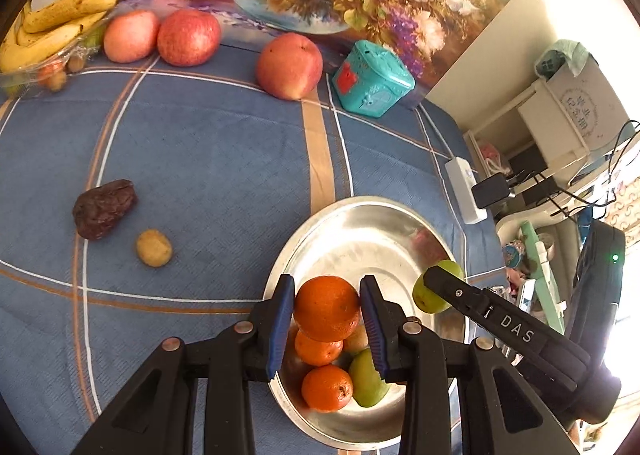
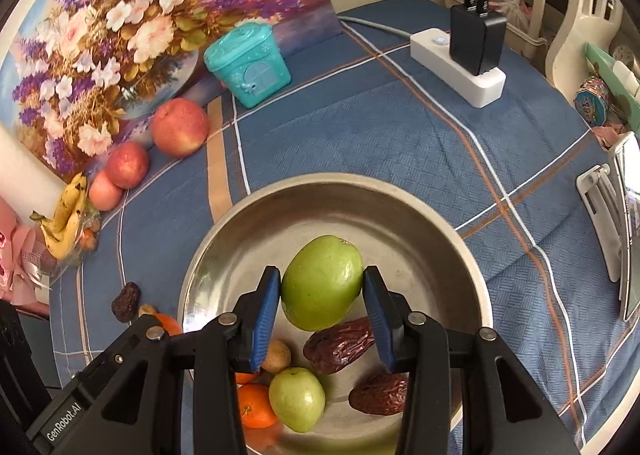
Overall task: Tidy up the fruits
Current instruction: 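Carry the tangerine and mango over the steel plate and open both tools, then withdraw both tools from the plate toward the last date and kiwi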
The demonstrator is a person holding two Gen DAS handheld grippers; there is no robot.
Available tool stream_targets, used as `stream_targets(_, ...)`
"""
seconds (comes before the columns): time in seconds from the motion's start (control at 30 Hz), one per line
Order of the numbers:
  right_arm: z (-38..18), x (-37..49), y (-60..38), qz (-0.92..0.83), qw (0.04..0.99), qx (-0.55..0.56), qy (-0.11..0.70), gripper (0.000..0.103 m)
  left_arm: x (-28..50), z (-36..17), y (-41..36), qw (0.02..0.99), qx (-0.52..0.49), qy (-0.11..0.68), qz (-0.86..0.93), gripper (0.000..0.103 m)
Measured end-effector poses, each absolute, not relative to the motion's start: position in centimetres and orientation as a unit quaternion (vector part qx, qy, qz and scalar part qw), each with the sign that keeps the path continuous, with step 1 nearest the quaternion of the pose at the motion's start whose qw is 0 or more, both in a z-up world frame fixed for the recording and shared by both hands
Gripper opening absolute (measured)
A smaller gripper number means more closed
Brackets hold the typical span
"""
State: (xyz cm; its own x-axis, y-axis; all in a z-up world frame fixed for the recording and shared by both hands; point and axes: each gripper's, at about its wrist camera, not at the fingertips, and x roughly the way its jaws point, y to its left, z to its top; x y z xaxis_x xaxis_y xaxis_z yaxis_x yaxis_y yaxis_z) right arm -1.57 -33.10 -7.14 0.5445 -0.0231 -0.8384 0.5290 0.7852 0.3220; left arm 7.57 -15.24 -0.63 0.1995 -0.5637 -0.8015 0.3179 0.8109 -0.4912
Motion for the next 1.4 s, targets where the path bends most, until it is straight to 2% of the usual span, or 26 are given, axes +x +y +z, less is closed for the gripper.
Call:
stream_targets(0.57, -7.1, -1.0, -32.4, -0.158, 0.835, 0.267, 0.455, 0.044, 7.8, -1.3, -15.3, 0.768, -0.094, 0.574, -0.268, 0.037)
stream_targets(1.4, -5.4, 0.3, -28.6, -0.133, 0.852, 0.204, 0.464, 0.044, 10.0, -1.5, -10.0, 0.801, -0.081, 0.572, -0.157, 0.038)
